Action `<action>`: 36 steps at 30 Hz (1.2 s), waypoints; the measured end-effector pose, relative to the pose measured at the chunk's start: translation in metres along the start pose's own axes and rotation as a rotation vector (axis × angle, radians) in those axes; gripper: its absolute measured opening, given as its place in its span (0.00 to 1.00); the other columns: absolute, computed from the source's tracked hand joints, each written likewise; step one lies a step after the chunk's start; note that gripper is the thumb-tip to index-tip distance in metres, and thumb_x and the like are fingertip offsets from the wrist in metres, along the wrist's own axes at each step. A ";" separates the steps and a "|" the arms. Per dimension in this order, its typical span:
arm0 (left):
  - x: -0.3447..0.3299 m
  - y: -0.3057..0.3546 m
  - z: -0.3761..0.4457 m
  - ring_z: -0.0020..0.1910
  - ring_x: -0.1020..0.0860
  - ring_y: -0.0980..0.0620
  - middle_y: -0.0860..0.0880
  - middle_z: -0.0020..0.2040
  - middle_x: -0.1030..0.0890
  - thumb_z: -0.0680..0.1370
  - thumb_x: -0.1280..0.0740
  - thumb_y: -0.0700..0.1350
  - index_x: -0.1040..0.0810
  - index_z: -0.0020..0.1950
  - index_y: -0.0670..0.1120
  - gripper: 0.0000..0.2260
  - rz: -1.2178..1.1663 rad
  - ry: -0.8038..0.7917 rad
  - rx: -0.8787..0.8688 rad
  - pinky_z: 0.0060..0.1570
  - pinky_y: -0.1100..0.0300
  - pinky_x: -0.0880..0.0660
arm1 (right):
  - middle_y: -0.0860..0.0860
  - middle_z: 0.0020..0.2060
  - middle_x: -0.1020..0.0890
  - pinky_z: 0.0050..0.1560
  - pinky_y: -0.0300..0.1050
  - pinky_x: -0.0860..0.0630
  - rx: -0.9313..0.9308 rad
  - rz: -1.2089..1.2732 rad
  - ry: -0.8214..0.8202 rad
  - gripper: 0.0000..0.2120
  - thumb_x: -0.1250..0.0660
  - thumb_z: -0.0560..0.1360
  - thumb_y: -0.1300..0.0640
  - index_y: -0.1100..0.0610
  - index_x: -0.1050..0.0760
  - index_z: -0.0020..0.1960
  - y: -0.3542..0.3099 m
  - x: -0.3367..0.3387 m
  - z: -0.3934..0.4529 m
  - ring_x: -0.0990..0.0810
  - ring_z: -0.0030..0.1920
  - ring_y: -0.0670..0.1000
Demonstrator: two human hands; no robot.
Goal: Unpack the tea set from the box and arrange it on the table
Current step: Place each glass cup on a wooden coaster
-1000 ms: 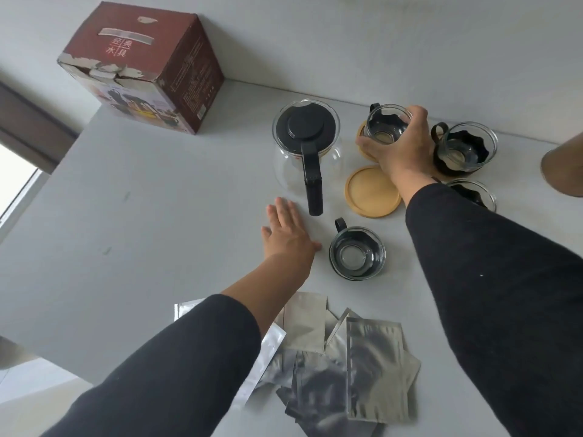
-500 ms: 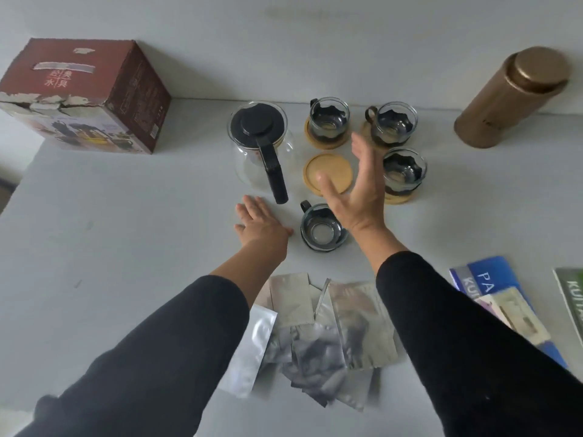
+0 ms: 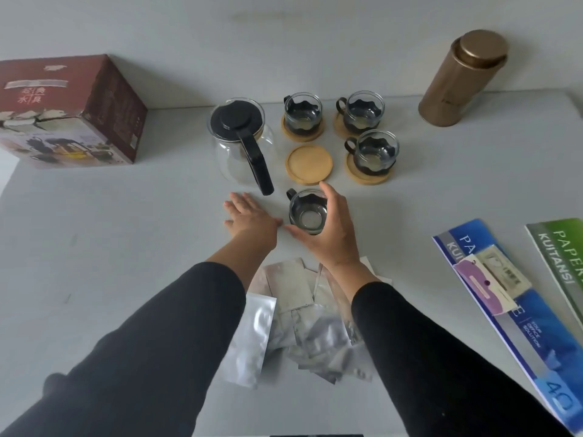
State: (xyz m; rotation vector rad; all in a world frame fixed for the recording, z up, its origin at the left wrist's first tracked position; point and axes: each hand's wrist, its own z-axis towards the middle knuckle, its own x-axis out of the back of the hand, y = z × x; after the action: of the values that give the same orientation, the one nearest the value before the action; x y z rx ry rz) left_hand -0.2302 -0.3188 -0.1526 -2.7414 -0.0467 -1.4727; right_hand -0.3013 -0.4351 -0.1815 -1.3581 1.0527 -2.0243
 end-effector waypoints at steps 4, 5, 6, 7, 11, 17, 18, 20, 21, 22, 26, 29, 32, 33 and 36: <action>0.000 0.000 0.000 0.77 0.59 0.39 0.38 0.77 0.63 0.81 0.44 0.56 0.66 0.75 0.37 0.39 -0.003 0.016 0.003 0.73 0.46 0.45 | 0.56 0.61 0.26 0.56 0.24 0.38 -0.006 -0.009 -0.010 0.45 0.21 0.62 0.46 0.61 0.37 0.70 0.001 0.000 0.008 0.27 0.61 0.51; 0.000 0.000 -0.001 0.77 0.59 0.39 0.38 0.77 0.63 0.81 0.44 0.56 0.66 0.75 0.37 0.39 0.000 0.018 0.002 0.73 0.46 0.45 | 0.56 0.62 0.26 0.56 0.23 0.39 -0.006 -0.014 -0.003 0.45 0.21 0.62 0.47 0.61 0.37 0.70 0.000 0.002 0.013 0.27 0.61 0.51; 0.000 0.000 -0.001 0.77 0.59 0.39 0.38 0.77 0.63 0.81 0.44 0.56 0.66 0.76 0.37 0.39 0.003 0.019 0.002 0.73 0.46 0.45 | 0.56 0.62 0.26 0.56 0.22 0.40 -0.003 -0.013 0.012 0.44 0.21 0.62 0.48 0.61 0.37 0.70 -0.001 0.003 0.021 0.27 0.61 0.51; 0.000 0.000 -0.001 0.77 0.59 0.39 0.38 0.77 0.63 0.81 0.44 0.56 0.65 0.76 0.37 0.39 0.004 0.022 0.002 0.73 0.46 0.45 | 0.56 0.63 0.26 0.56 0.21 0.41 -0.001 -0.009 0.029 0.44 0.20 0.61 0.49 0.61 0.37 0.70 -0.002 0.006 0.030 0.27 0.61 0.51; 0.000 0.000 -0.002 0.77 0.59 0.38 0.38 0.77 0.63 0.81 0.45 0.56 0.65 0.76 0.37 0.38 0.010 0.026 -0.005 0.73 0.46 0.45 | 0.54 0.64 0.27 0.56 0.19 0.42 -0.009 0.016 0.068 0.45 0.20 0.61 0.49 0.59 0.37 0.71 -0.007 0.012 0.072 0.29 0.63 0.49; 0.001 0.002 -0.001 0.76 0.60 0.38 0.37 0.76 0.64 0.82 0.46 0.56 0.66 0.75 0.36 0.37 0.020 0.009 0.010 0.73 0.47 0.46 | 0.52 0.64 0.27 0.53 0.18 0.41 -0.057 0.028 0.042 0.45 0.21 0.61 0.50 0.56 0.39 0.72 -0.005 0.006 0.110 0.29 0.59 0.46; 0.001 0.002 -0.001 0.76 0.60 0.38 0.37 0.76 0.64 0.82 0.46 0.55 0.66 0.75 0.36 0.37 0.021 0.003 0.012 0.73 0.47 0.47 | 0.52 0.63 0.27 0.56 0.24 0.38 -0.065 0.028 0.036 0.46 0.21 0.61 0.49 0.55 0.39 0.72 -0.004 0.003 0.113 0.28 0.59 0.47; 0.002 0.002 -0.001 0.76 0.60 0.38 0.37 0.76 0.65 0.82 0.46 0.55 0.66 0.75 0.36 0.37 0.022 -0.003 0.016 0.73 0.47 0.47 | 0.51 0.63 0.26 0.61 0.37 0.32 -0.076 0.025 0.026 0.46 0.21 0.60 0.47 0.52 0.39 0.72 -0.003 -0.002 0.116 0.27 0.60 0.49; 0.002 0.003 -0.001 0.76 0.61 0.38 0.37 0.76 0.65 0.82 0.46 0.55 0.66 0.75 0.36 0.37 0.025 -0.004 0.017 0.73 0.46 0.47 | 0.51 0.63 0.26 0.62 0.42 0.30 -0.077 0.022 0.022 0.46 0.21 0.59 0.46 0.52 0.39 0.72 -0.001 -0.004 0.117 0.27 0.61 0.49; 0.002 0.003 -0.001 0.76 0.61 0.38 0.37 0.76 0.65 0.82 0.47 0.55 0.67 0.75 0.37 0.37 0.028 -0.006 0.019 0.73 0.46 0.48 | 0.50 0.63 0.26 0.63 0.43 0.30 -0.077 0.019 0.015 0.46 0.21 0.59 0.46 0.52 0.39 0.72 0.000 -0.006 0.118 0.27 0.61 0.50; 0.003 0.004 -0.001 0.76 0.61 0.38 0.38 0.76 0.66 0.82 0.47 0.55 0.67 0.75 0.37 0.37 0.033 -0.015 0.026 0.73 0.47 0.48 | 0.51 0.63 0.27 0.60 0.37 0.34 -0.067 0.001 -0.006 0.45 0.21 0.60 0.46 0.52 0.39 0.71 0.007 -0.008 0.120 0.28 0.62 0.50; 0.003 0.004 -0.001 0.76 0.61 0.38 0.38 0.76 0.66 0.82 0.47 0.54 0.67 0.75 0.37 0.37 0.035 -0.018 0.023 0.74 0.46 0.49 | 0.51 0.64 0.27 0.58 0.34 0.37 -0.063 0.000 -0.035 0.45 0.21 0.61 0.47 0.53 0.39 0.72 0.011 -0.008 0.120 0.29 0.63 0.50; 0.002 0.005 0.001 0.76 0.62 0.39 0.38 0.76 0.66 0.82 0.47 0.55 0.68 0.75 0.37 0.37 0.041 -0.020 0.032 0.74 0.47 0.49 | 0.53 0.62 0.26 0.55 0.28 0.40 -0.056 -0.015 -0.037 0.45 0.20 0.60 0.48 0.54 0.38 0.72 0.013 -0.010 0.119 0.28 0.62 0.50; 0.002 0.005 0.001 0.76 0.62 0.39 0.38 0.76 0.66 0.82 0.47 0.55 0.68 0.75 0.37 0.37 0.043 -0.019 0.032 0.74 0.47 0.49 | 0.53 0.62 0.26 0.54 0.27 0.41 -0.055 -0.023 -0.035 0.45 0.20 0.60 0.48 0.55 0.38 0.71 0.013 -0.011 0.119 0.28 0.61 0.50; 0.001 0.004 0.002 0.76 0.62 0.38 0.38 0.76 0.67 0.82 0.47 0.55 0.68 0.75 0.37 0.36 0.040 -0.018 0.030 0.74 0.47 0.49 | 0.53 0.63 0.27 0.54 0.26 0.42 -0.041 -0.035 -0.033 0.46 0.20 0.60 0.48 0.56 0.38 0.72 0.014 -0.011 0.118 0.28 0.62 0.51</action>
State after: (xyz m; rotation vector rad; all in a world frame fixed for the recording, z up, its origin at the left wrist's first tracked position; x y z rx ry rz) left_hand -0.2277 -0.3232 -0.1535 -2.7157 -0.0138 -1.4261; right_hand -0.1885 -0.4738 -0.1738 -1.4360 1.0686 -2.0086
